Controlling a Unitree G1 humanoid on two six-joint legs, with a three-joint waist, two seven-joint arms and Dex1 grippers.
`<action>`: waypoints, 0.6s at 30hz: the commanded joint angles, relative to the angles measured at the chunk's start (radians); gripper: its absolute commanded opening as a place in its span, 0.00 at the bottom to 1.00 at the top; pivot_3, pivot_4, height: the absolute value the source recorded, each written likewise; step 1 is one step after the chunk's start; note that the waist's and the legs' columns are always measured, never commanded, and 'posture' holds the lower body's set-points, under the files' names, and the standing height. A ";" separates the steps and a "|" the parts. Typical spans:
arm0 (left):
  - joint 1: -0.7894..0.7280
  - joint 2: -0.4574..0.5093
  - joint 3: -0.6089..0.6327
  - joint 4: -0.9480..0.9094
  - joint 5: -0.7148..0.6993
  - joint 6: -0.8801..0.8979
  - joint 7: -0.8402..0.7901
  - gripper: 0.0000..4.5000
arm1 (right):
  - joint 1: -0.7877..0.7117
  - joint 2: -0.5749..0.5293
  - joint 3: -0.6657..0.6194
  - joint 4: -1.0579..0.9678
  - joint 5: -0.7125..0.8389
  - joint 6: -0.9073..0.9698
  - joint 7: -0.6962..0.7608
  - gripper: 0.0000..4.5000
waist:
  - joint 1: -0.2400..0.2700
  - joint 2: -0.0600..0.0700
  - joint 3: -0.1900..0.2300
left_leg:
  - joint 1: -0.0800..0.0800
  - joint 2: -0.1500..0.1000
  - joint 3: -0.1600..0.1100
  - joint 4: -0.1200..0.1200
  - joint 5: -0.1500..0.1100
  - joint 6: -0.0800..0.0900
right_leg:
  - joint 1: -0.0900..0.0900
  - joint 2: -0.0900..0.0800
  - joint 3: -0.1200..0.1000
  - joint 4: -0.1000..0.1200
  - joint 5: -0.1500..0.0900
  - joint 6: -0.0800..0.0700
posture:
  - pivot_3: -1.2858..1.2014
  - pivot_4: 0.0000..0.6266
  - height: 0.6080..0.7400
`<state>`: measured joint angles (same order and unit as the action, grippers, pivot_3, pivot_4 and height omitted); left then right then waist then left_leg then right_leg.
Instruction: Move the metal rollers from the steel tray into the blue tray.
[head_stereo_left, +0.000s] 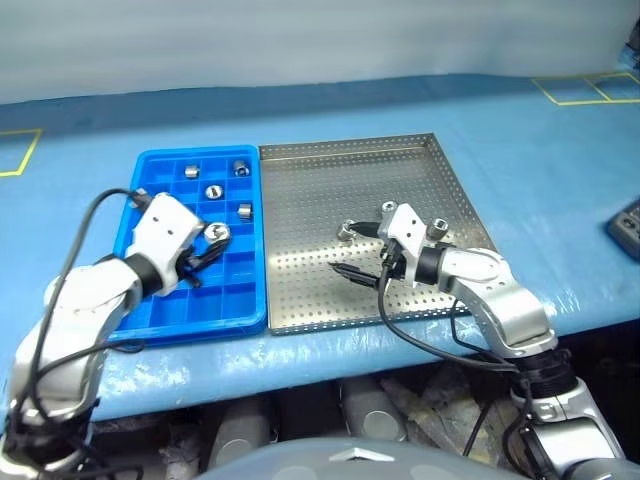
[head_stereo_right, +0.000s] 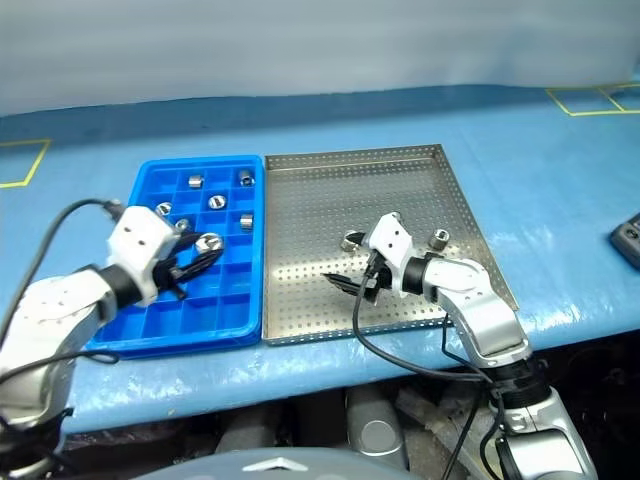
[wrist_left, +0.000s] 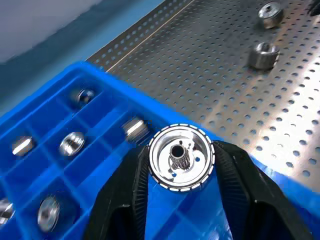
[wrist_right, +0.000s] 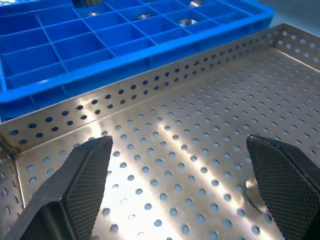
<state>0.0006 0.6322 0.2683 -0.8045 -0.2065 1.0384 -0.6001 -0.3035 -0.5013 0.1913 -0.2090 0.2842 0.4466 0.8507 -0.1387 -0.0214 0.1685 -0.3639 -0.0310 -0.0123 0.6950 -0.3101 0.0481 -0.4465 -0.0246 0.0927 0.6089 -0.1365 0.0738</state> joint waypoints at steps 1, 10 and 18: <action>0.050 -0.005 0.099 -0.127 -0.016 0.062 0.035 0.38 | -0.031 0.005 0.011 0.001 0.002 -0.032 0.027 1.00 | 0.033 0.000 0.000 | 0.000 0.000 -0.001 0.000 0.000 0.000 | 0.000 0.000 -0.001 0.000 0.000 0.000 | 0.53 0.24 1.00; 0.202 -0.033 0.102 -0.160 0.019 0.096 0.144 0.38 | -0.081 0.022 0.038 0.053 -0.011 -0.054 0.059 1.00 | 0.126 0.000 0.000 | -0.002 -0.001 -0.016 0.000 0.002 -0.006 | 0.003 -0.002 -0.018 0.000 -0.004 -0.008 | 0.55 0.24 1.00; 0.200 -0.025 0.055 -0.062 0.032 0.065 0.197 0.38 | -0.074 0.010 0.023 0.044 -0.017 -0.055 0.057 1.00 | 0.128 0.000 0.000 | -0.002 0.000 -0.023 -0.001 0.005 -0.011 | 0.005 -0.001 -0.025 0.002 -0.007 -0.015 | 0.54 0.24 1.00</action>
<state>0.2090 0.5967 0.3292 -0.8641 -0.1933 1.1352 -0.4135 -0.3758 -0.4852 0.2364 -0.1399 0.2631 0.4135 0.9102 -0.0107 -0.0215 0.1684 -0.3662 -0.0312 -0.0359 0.6938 -0.3054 0.0371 -0.4414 -0.0257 0.0678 0.6107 -0.1440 0.0587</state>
